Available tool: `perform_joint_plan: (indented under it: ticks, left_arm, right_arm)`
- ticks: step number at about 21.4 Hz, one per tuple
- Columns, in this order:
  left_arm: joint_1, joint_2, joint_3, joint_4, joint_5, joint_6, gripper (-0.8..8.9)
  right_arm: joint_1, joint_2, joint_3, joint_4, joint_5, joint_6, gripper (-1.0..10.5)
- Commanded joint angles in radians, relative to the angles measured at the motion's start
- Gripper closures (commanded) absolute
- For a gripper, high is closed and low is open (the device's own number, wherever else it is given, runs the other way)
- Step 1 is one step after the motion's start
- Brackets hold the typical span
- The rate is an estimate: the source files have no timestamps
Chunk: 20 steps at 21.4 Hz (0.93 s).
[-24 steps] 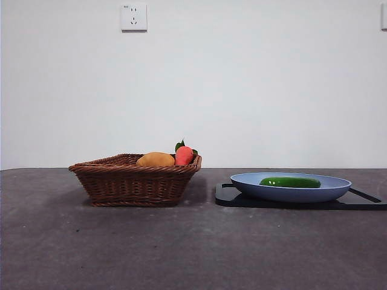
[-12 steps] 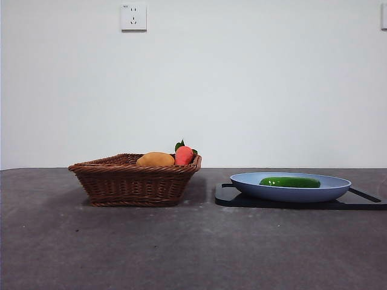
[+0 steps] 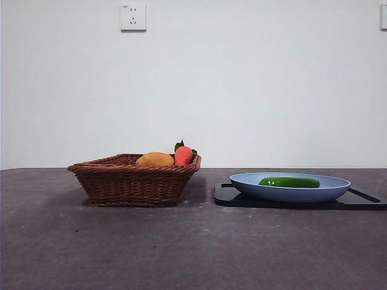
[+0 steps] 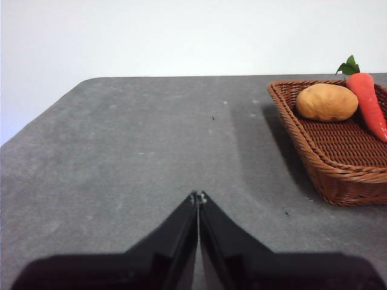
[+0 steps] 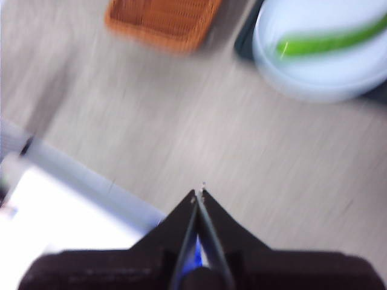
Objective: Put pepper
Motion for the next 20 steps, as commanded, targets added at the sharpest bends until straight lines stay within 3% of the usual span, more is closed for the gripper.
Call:
perform_joint_plan:
  ticks: [1, 4, 8, 11, 20]
  left_arm:
    - [0.002, -0.003, -0.006, 0.009, 0.001, -0.006, 8.05]
    - [0.002, -0.003, -0.006, 0.009, 0.001, -0.006, 8.05]
    - [0.002, -0.003, -0.006, 0.009, 0.001, -0.006, 8.05]
    - [0.002, -0.003, -0.006, 0.009, 0.001, -0.006, 8.05]
    - [0.002, -0.003, -0.006, 0.009, 0.001, -0.006, 8.05]
  right_arm:
    - [-0.052, -0.077, -0.013, 0.164, 0.007, -0.021, 9.4]
    - [-0.116, -0.208, -0.139, 0.376, 0.012, 0.019, 9.4]
    - [-0.167, -0.408, -0.456, 0.708, 0.142, 0.019, 9.4]
    - [-0.174, -0.557, -0.720, 0.930, 0.161, 0.021, 9.4]
    - [-0.174, -0.793, -1.105, 1.123, 0.229, 0.055, 9.4]
